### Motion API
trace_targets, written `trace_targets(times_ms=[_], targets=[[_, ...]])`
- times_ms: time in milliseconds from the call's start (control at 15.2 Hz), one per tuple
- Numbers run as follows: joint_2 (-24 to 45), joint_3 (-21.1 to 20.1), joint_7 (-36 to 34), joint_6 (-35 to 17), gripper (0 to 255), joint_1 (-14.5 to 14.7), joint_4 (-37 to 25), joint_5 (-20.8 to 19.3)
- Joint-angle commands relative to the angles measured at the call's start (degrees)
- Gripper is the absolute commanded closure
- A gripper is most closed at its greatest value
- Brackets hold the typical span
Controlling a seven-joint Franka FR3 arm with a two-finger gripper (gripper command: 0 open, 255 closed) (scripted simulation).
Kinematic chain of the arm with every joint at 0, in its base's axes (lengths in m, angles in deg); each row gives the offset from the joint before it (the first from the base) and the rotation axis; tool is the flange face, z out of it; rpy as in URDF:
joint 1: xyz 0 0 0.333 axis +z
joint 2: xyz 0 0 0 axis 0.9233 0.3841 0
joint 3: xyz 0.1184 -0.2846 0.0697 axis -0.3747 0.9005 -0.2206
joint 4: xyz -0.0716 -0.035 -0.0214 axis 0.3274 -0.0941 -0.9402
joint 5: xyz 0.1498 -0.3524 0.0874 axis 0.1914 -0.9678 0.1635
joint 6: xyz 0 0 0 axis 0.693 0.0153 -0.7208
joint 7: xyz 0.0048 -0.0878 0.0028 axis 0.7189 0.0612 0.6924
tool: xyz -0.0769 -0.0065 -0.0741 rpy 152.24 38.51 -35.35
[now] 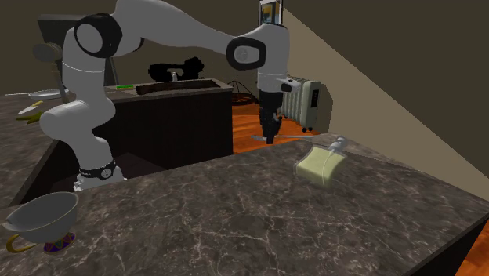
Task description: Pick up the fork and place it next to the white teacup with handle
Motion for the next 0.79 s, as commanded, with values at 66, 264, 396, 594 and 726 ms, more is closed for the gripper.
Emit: trace_targets(times_ms=[66, 264, 396, 594, 726], targets=[[-0.21, -0.04, 0.03, 2.2, 255, 0.06, -1.97, 0.05], [-0.41, -0.07, 0.09, 4.41, 255, 0.11, -3.99, 0.1], [-0.47, -0.09, 0.12, 5.92, 255, 0.14, -5.44, 0.12], [-0.44, -0.11, 0.16, 8.25, 255, 0.21, -7.79, 0.13], [-3.06, -0.02, 0.77, 7.14, 255, -0.43, -4.09, 0.48]])
